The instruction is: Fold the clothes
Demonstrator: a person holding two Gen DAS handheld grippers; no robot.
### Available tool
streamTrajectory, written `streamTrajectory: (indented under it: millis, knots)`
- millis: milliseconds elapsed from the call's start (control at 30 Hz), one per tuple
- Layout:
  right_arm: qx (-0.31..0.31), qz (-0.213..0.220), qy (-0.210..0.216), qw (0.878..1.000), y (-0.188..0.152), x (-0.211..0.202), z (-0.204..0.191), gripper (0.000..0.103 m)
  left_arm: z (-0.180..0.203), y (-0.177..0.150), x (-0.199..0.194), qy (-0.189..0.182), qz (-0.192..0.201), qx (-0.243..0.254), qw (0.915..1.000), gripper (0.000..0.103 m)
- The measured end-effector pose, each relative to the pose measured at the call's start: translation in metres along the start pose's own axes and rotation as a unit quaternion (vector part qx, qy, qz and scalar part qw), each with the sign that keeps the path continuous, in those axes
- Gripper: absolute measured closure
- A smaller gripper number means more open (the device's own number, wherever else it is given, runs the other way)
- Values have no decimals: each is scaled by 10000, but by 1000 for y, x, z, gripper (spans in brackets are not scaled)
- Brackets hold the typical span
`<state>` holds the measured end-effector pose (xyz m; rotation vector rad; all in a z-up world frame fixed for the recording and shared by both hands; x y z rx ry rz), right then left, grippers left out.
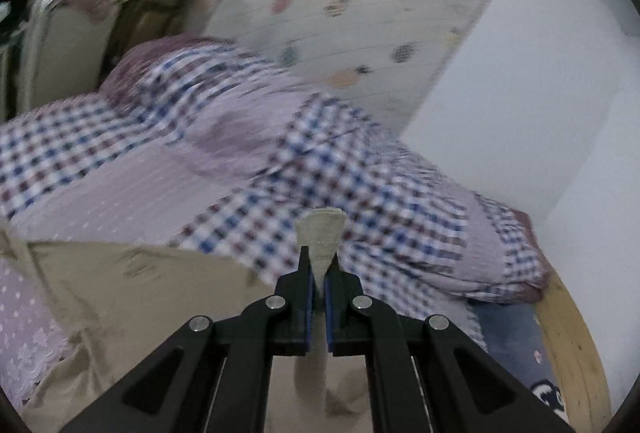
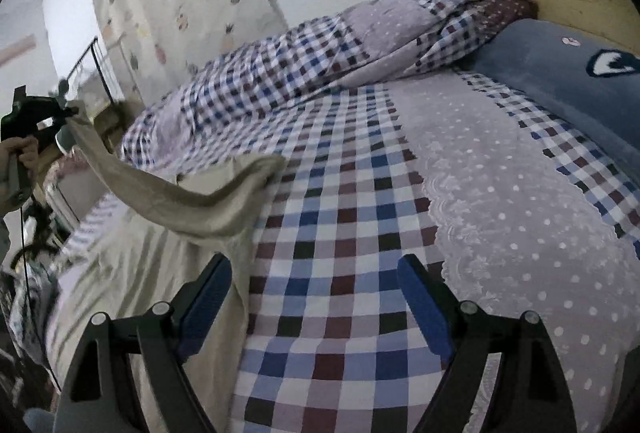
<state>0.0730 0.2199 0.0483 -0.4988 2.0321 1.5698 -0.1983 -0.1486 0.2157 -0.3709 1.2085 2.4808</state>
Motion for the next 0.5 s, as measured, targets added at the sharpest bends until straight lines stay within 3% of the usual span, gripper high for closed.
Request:
streamTrajectory:
  millis: [200, 300, 333, 367, 400, 433, 467, 500]
  knots:
    - [-208, -84, -125, 9997, -8, 10, -8, 15, -78, -22, 22, 322, -236, -322, 9987, 99]
    - [-267, -135, -148, 9994, -10, 13, -11, 15, -121, -48, 36, 682, -695, -429, 9943, 97]
    - [-287, -152, -155, 9994, -11, 14, -12, 15, -137, -59, 42, 794, -892, -492, 9916, 84]
    - [-307, -169, -163, 9993, -11, 15, -13, 15, -147, -65, 45, 853, -1008, -536, 9898, 65]
    - [-326, -186, -170, 9991, -12, 16, -14, 15, -155, -70, 44, 878, -1040, -577, 9890, 55]
    - [-347, -201, -176, 9990, -13, 17, -15, 15, -165, -73, 40, 835, -972, -657, 9896, 34]
    - [-377, -198, -171, 9989, -13, 18, -16, 15, -170, -73, 35, 770, -899, -731, 9903, 23]
    - [-406, -196, -165, 9988, -14, 18, -18, 15, -175, -72, 29, 683, -794, -859, 9908, 21]
Point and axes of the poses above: each gripper's, at about its wrist camera, not at the fingertips, and x roughly the way its jaws point, z to its right, y to its top, the point moved 10 cm from there along x, roughly the way its jaws point, and after that the axes turned 8 degrees about -y, right-handed, at the moved point
